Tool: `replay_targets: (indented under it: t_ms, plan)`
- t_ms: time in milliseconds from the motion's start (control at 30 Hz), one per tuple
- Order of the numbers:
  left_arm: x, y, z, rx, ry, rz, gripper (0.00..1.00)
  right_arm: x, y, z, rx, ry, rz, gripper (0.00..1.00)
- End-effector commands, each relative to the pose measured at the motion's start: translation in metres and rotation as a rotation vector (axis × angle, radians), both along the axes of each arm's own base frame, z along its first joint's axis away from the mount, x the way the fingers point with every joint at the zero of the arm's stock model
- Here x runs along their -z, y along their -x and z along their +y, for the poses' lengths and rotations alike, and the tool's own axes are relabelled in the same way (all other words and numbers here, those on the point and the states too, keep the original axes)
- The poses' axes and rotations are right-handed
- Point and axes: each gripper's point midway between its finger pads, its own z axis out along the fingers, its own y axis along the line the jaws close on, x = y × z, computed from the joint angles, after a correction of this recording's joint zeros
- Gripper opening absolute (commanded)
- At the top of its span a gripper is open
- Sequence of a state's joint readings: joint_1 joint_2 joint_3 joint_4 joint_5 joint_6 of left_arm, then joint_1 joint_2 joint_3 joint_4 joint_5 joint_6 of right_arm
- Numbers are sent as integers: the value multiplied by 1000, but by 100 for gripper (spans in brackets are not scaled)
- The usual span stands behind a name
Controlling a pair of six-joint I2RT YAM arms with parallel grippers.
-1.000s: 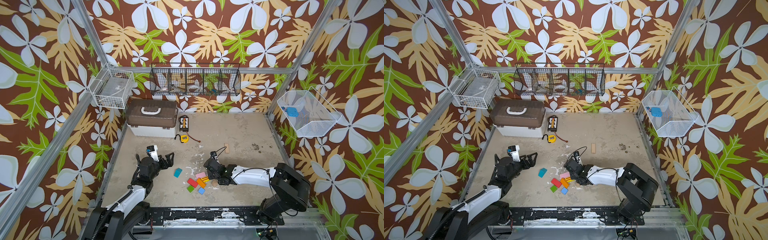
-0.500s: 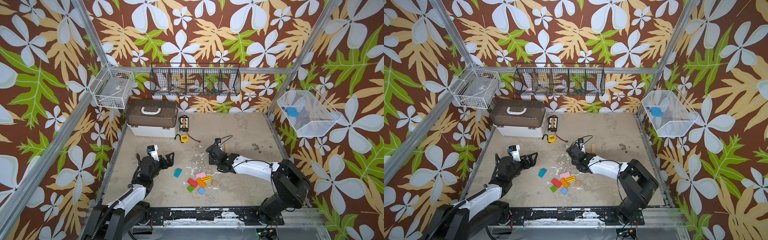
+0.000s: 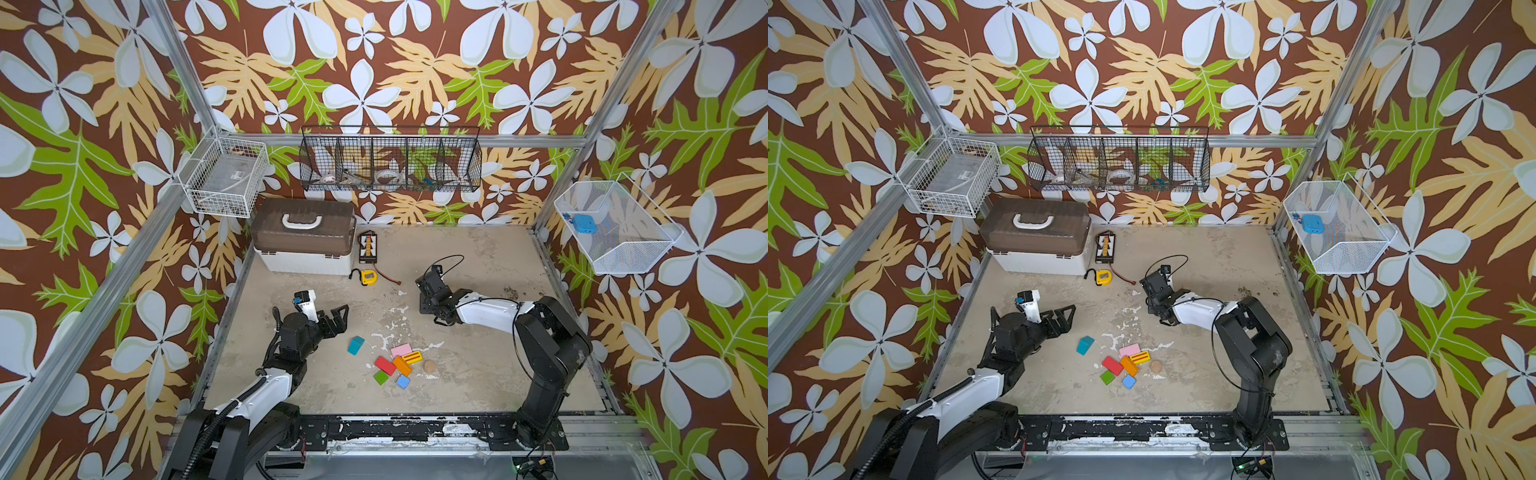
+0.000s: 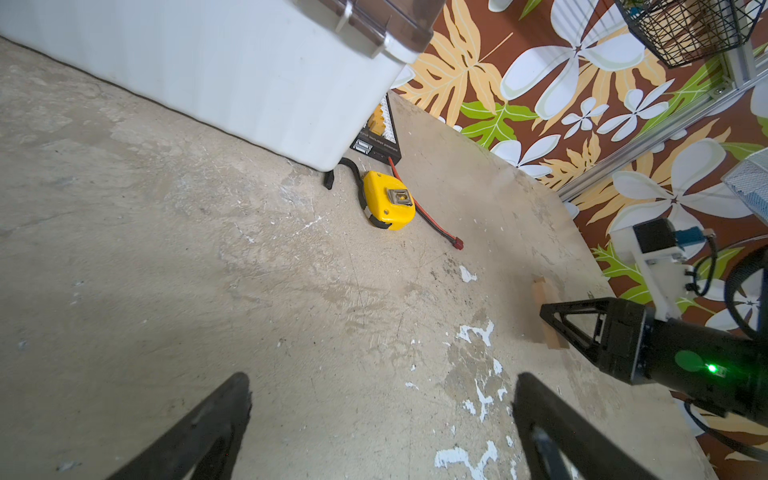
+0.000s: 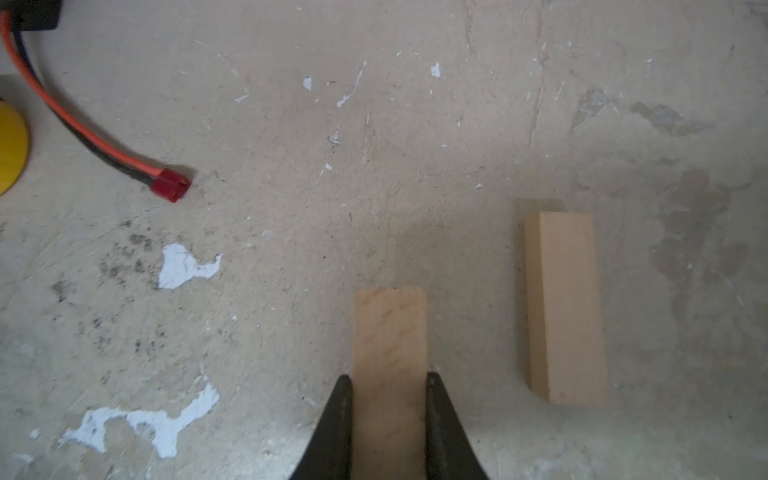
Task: Build the wood block tower
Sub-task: 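Carry the second plank and lower it beside the first plank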
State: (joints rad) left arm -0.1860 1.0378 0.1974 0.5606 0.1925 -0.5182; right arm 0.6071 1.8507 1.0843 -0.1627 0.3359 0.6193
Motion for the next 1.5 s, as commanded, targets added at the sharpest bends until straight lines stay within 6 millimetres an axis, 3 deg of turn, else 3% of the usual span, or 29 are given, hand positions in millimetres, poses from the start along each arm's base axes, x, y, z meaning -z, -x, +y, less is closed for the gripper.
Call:
replay_targets:
  t_ms: [0,667,1233,1467]
  plan:
    - [-10,-3,-3,10,12,-36,100,8,-3,-8,-5,27,33,8]
    - [-9,-4,-2,6,10,-34,100,21,-16,-42,44,84,68,15]
    - [-9,-4,-2,7,11,-34,100,16,-22,-42,37,86,65,19]
    - [-9,-4,-2,7,11,-32,100,11,-23,-40,33,81,63,26]
